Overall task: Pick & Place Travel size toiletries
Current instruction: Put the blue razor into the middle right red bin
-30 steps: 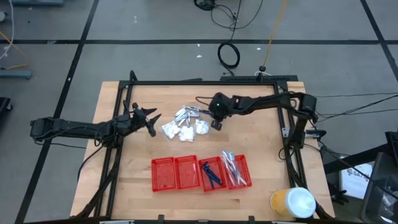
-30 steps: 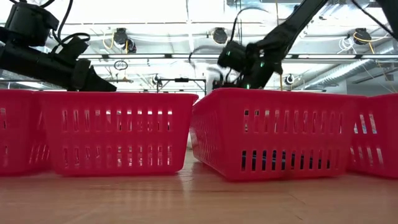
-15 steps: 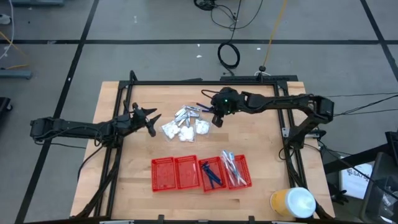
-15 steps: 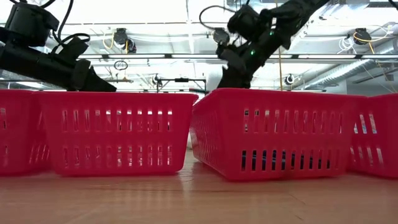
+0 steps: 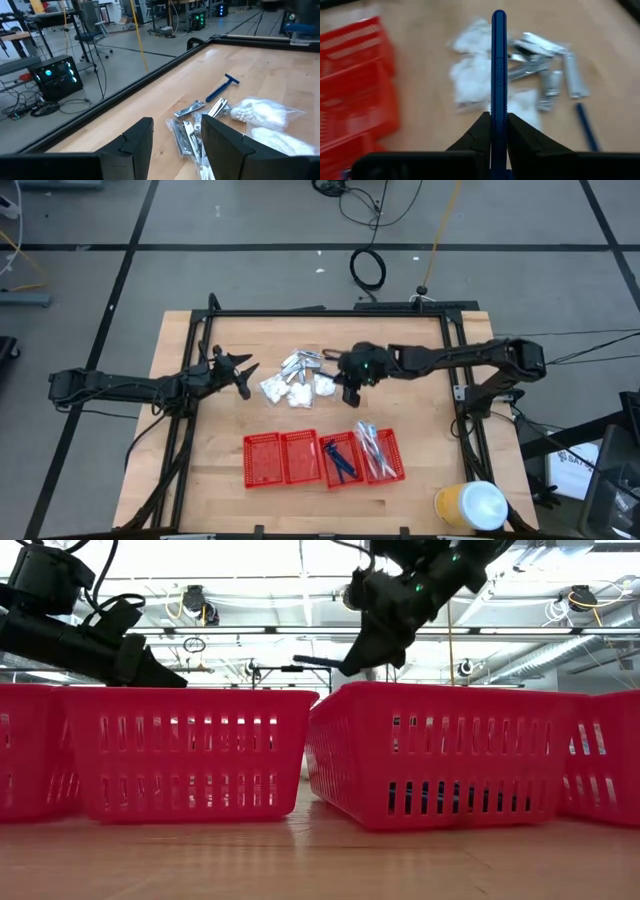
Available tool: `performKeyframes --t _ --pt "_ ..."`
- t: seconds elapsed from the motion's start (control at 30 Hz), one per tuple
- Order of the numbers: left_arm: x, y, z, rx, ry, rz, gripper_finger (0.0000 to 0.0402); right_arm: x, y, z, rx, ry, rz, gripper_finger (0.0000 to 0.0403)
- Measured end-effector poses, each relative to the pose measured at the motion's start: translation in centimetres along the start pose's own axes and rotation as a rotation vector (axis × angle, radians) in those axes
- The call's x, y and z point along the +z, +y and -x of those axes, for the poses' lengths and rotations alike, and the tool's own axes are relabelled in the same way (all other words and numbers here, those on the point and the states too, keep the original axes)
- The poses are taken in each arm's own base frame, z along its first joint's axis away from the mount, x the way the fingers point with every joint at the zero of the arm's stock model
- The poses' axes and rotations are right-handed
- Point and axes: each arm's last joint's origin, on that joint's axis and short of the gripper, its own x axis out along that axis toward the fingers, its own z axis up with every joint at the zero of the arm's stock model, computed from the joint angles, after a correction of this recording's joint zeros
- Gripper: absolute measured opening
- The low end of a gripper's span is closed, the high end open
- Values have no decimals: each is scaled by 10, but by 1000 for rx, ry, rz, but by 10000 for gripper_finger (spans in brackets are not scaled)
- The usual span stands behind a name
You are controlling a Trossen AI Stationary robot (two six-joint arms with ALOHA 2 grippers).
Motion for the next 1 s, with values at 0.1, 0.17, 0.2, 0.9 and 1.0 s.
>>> performKeyframes --t 0.1,0.17,0.2,0.9,1.0 --pt "0 0 0 0 0 7 166 -4 21 -1 45 11 -9 29" --pt "0 0 0 0 0 7 166 -7 37 0 63 17 -16 32" --pt "0 0 0 0 0 8 166 -9 45 0 66 17 -16 32" --pt "-1 0 0 1 6 237 166 -62 172 33 39 -61 -170 31" --pt "-1 0 0 2 6 235 166 -70 187 31 15 -118 -214 29"
